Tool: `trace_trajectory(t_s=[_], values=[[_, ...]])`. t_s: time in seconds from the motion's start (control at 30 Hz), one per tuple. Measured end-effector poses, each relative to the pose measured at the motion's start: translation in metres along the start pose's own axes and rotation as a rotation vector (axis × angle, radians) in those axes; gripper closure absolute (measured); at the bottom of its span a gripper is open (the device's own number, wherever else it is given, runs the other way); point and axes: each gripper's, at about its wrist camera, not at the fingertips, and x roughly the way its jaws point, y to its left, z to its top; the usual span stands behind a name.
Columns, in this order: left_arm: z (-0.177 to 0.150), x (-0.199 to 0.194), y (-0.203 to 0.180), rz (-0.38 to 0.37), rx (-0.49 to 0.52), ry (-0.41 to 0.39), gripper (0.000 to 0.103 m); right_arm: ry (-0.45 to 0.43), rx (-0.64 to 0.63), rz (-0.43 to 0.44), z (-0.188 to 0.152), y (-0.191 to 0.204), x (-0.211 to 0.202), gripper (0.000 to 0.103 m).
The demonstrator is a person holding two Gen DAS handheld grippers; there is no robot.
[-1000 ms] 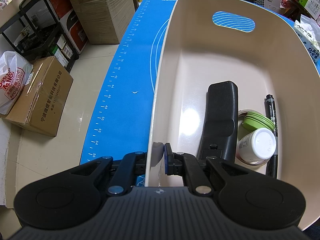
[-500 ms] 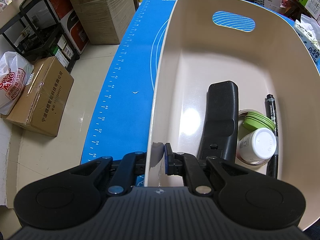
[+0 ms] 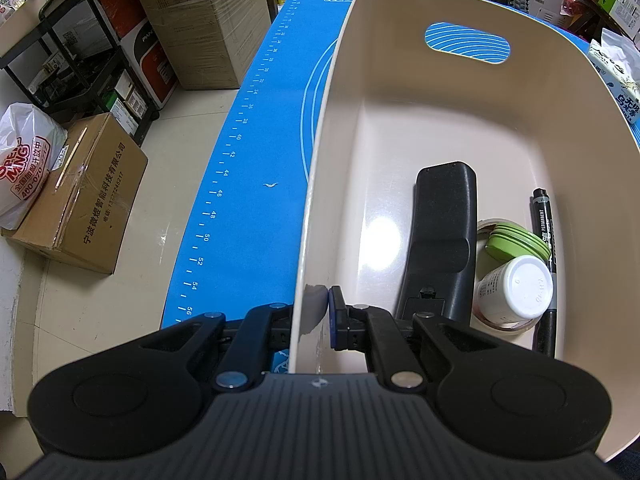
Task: Organize rigid objects
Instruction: 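Carry the purple-orange toy into the basket and release it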
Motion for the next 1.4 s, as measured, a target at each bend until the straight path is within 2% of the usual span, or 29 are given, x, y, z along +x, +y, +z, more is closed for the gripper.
trace_trajectory(t_s=[0.2,0.4,0.6,0.8,0.97,1.2,1.4], values=[[0.000,0.000,0.000,0.000,-0.001,0.000,0.092,-0.093,-0.032,0.020,0.030,0.006,-0.034,0.034],[0.000,0.000,0.000,0.000,-0.001,0.000,0.092,-0.193,-0.106,0.070,0.072,0.037,-0.068,0.034],[0.000,0.000,0.000,0.001,0.000,0.000,0.092,-0.215,-0.123,0.134,0.096,0.077,-0.073,0.034],[0.000,0.001,0.000,0.001,0.000,0.000,0.092,-0.164,-0.145,0.177,0.103,0.119,-0.054,0.034],[0.000,0.001,0.000,0.001,0.000,0.000,0.092,-0.069,-0.176,0.181,0.098,0.149,-0.028,0.034],[0.000,0.001,-0.001,0.001,0.000,0.000,0.092,0.060,-0.217,0.166,0.088,0.172,-0.004,0.034],[0.000,0.000,-0.001,0.001,0.000,-0.001,0.092,0.102,-0.258,0.166,0.084,0.183,0.001,0.034]])
